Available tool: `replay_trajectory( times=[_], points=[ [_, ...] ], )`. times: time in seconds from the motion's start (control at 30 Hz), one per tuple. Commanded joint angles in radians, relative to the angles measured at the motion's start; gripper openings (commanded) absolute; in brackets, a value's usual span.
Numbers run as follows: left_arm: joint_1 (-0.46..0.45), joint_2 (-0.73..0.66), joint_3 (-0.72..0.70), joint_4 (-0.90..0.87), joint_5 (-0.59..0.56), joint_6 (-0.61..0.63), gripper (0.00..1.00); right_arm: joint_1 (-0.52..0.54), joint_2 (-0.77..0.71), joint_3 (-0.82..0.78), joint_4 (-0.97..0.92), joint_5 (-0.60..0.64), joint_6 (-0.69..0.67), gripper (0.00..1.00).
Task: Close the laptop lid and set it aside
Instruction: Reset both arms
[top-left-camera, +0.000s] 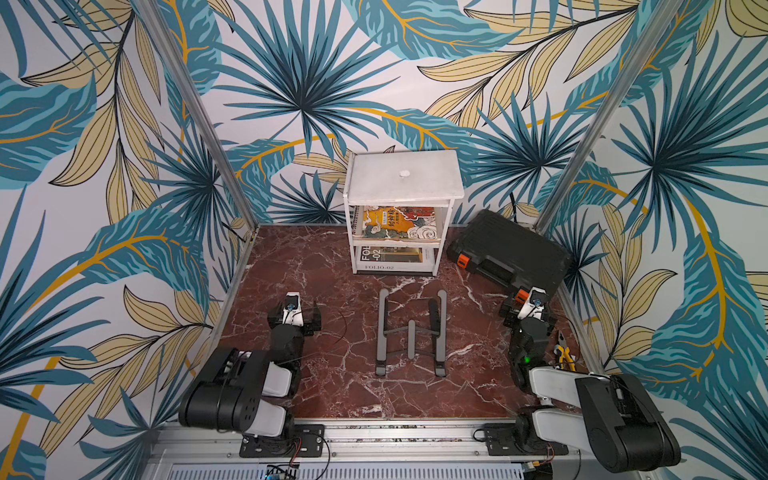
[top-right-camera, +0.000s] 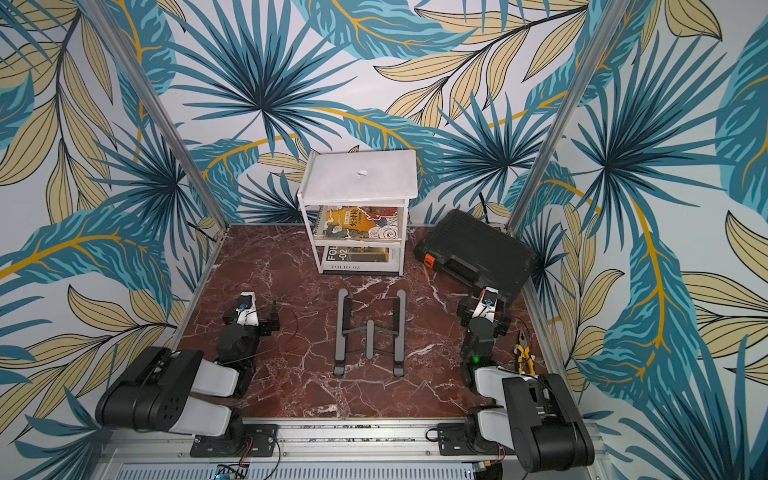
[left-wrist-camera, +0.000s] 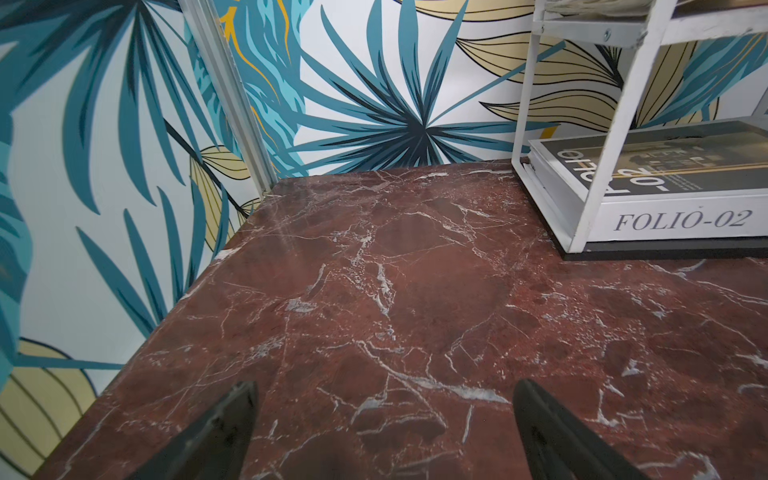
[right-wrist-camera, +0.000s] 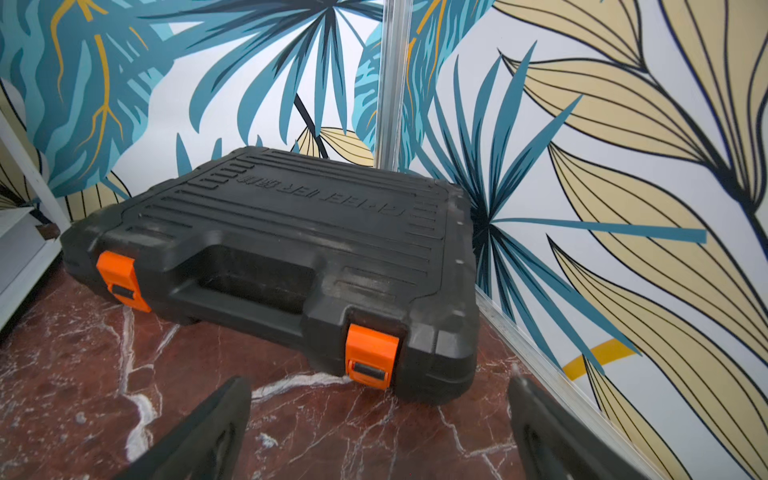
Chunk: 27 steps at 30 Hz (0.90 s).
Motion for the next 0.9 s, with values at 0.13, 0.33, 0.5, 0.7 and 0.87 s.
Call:
replay_trajectory(
  times=[0.13, 0.33, 0.5, 0.7, 0.87],
  points=[
    [0.007, 0.051, 0.086, 0.071, -0.029, -0.018, 1.0, -0.019, 0.003, 0.031, -0.001, -0.054, -0.012, 1.0],
    [0.01, -0.001, 0.252, -0.307, -0.011, -0.013, 1.0, -0.061, 0.005, 0.145, -0.244, -0.253, -0.015, 0.99],
    [0.009, 0.008, 0.247, -0.29, -0.011, -0.009, 1.0, -0.179, 0.041, 0.206, -0.307, -0.418, 0.042, 0.99],
    [0.01, 0.009, 0.245, -0.277, -0.011, -0.008, 1.0, -0.307, 0.141, 0.076, 0.045, -0.474, 0.152, 1.0],
    [0.01, 0.009, 0.246, -0.278, -0.01, -0.008, 1.0, -0.305, 0.217, 0.139, 0.008, -0.701, 0.061, 1.0]
  ],
)
